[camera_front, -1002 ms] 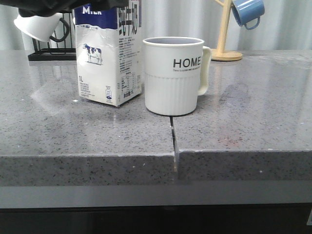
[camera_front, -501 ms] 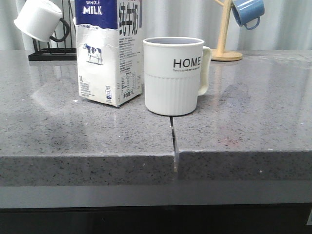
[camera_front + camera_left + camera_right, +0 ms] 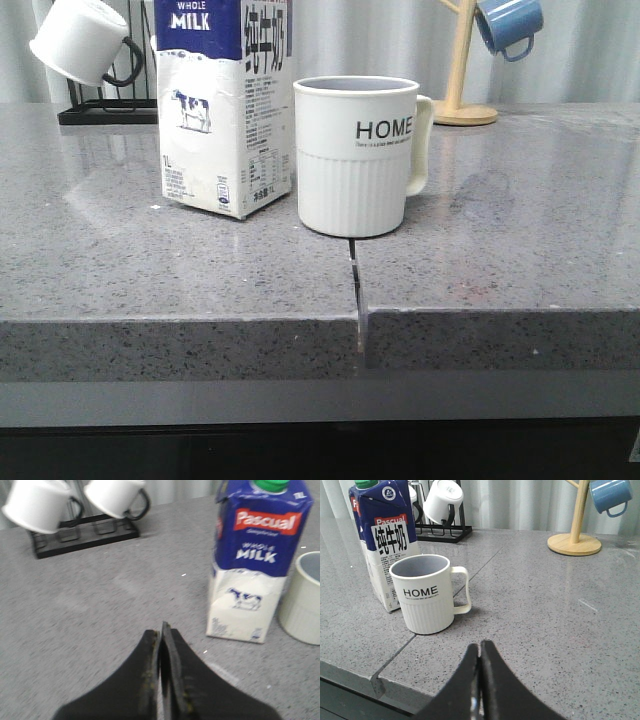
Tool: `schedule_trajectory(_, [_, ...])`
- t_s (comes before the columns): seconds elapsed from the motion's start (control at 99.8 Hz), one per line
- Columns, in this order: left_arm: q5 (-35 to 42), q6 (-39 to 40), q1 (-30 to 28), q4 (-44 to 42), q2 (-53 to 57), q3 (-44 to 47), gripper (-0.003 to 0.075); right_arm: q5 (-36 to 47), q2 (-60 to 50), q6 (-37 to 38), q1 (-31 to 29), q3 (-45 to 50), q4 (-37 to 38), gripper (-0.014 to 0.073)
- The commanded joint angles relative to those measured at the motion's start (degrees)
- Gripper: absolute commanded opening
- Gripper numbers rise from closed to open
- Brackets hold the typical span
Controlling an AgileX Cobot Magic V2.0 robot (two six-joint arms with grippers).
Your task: Place milk next to cup
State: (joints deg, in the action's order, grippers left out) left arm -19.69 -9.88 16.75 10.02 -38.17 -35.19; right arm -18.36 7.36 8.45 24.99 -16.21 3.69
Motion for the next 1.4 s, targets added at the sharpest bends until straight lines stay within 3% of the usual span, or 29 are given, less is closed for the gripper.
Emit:
schedule_trajectory(0.0, [1.16, 0.47, -2.87, 0.28, 3.77, 0.09, -0.0021, 4.03, 0.59, -0.07, -0.24, -1.57, 0.51, -0.0068])
schedule_trajectory(0.16, [-4.12, 0.47, -8.07, 0.37, 9.27, 1.94, -0.0021, 4.03, 0.59, -0.07, -0.24, -1.57, 0.51, -0.0068])
schedule_trajectory(0.341, [-2.25, 0.47, -11.52, 1.09, 13.86, 5.35, -0.0021, 4.03, 0.59, -0.07, -0.24, -1.57, 0.51, -0.0068])
schedule_trajectory(0.551, [3.66, 0.47, -12.22, 0.68, 21.02, 10.48, -0.0021, 4.03, 0.59, -0.07, -0.24, -1.57, 0.51, -0.0068])
schedule_trajectory(1.012, [4.12, 0.47, -12.22, -0.47, 28.78, 18.66, -0.0021, 4.03, 0.59, -0.07, -0.24, -1.57, 0.51, -0.0068])
schedule_trajectory(1.163, [9.97, 0.51, -12.26, -2.44, 31.31, 23.59, -0.0021, 4.03, 0.59, -0.07, -0.24, -1.57, 0.51, -0.0068])
schedule_trajectory(1.273, [13.99, 7.94, -12.99, -8.92, 34.63, 27.87, -0.0021, 4.03, 0.59, -0.07, -0.24, -1.57, 0.51, -0.0068])
schedule_trajectory(1.393, [14.70, 8.69, -14.03, -9.19, 39.13, 32.45, -0.0021, 4.03, 0.59, -0.07, -0.24, -1.57, 0.51, -0.0068])
